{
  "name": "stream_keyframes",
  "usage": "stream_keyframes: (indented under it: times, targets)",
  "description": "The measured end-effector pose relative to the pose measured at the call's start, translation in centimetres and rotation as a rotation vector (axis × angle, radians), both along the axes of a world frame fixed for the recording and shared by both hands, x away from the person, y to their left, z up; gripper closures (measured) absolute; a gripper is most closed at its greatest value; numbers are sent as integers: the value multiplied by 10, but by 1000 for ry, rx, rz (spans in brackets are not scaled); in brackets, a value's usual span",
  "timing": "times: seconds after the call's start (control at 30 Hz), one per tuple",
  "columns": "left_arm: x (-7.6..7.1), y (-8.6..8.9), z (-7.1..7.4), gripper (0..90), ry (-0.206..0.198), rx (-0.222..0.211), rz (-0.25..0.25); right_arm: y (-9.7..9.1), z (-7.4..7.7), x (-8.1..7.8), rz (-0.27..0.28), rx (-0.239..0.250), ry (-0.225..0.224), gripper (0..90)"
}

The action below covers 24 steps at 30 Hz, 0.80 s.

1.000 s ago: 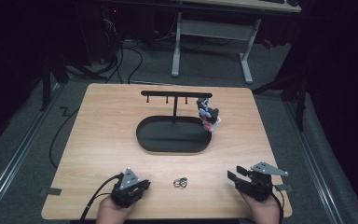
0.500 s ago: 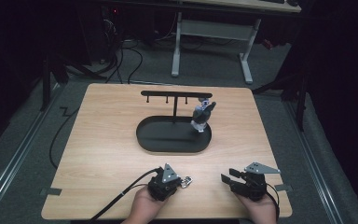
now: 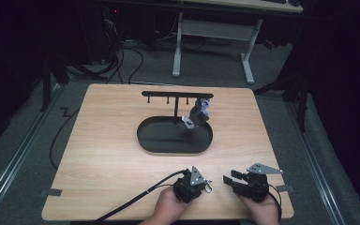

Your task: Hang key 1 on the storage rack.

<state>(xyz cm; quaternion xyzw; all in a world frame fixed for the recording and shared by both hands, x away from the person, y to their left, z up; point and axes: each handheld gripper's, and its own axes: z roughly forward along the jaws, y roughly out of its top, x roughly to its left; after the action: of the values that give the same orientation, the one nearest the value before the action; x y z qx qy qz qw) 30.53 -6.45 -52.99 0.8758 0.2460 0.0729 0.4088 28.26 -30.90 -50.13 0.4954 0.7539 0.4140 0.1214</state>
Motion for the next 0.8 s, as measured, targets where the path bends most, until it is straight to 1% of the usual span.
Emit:
stream_keyframes:
  times: [0.07,0.13,0.17,0.23,0.27,0.33,0.47,0.53,0.57,0.63,0.7,0.77,0.8]
  targets:
    - [-2,5,0,851,-6,0,1,-2,-1,1,-6,3,5,513]
    - [-3,16,-1,833,-9,-6,15,-3,-3,2,-7,1,15,511]
    - [-4,23,-1,819,-9,-12,26,-4,-4,3,-5,0,16,511]
    - [-4,41,-1,768,-22,-24,61,-5,-6,4,-9,0,33,504]
    - [-4,54,0,763,-23,-24,83,-6,-7,6,-11,-2,38,495]
    - [-3,73,1,747,-38,-24,122,-7,-8,7,-18,-9,47,470]
    - [0,123,6,721,-62,-20,210,-6,-9,9,-28,-17,51,444]
    - [1,148,7,713,-70,-11,252,-4,-10,8,-39,-37,47,435]
    - [2,164,7,710,-69,-7,276,-3,-10,7,-54,-45,39,426]
    - [3,185,7,703,-61,4,305,-2,-11,5,-60,-50,27,428]
    - [3,210,6,697,-71,15,345,-1,-11,4,-67,-60,23,424]
    - [1,226,6,671,-78,20,373,1,-11,4,-63,-80,10,412]
    - [-1,233,5,652,-108,32,394,1,-11,3,-66,-88,12,412]
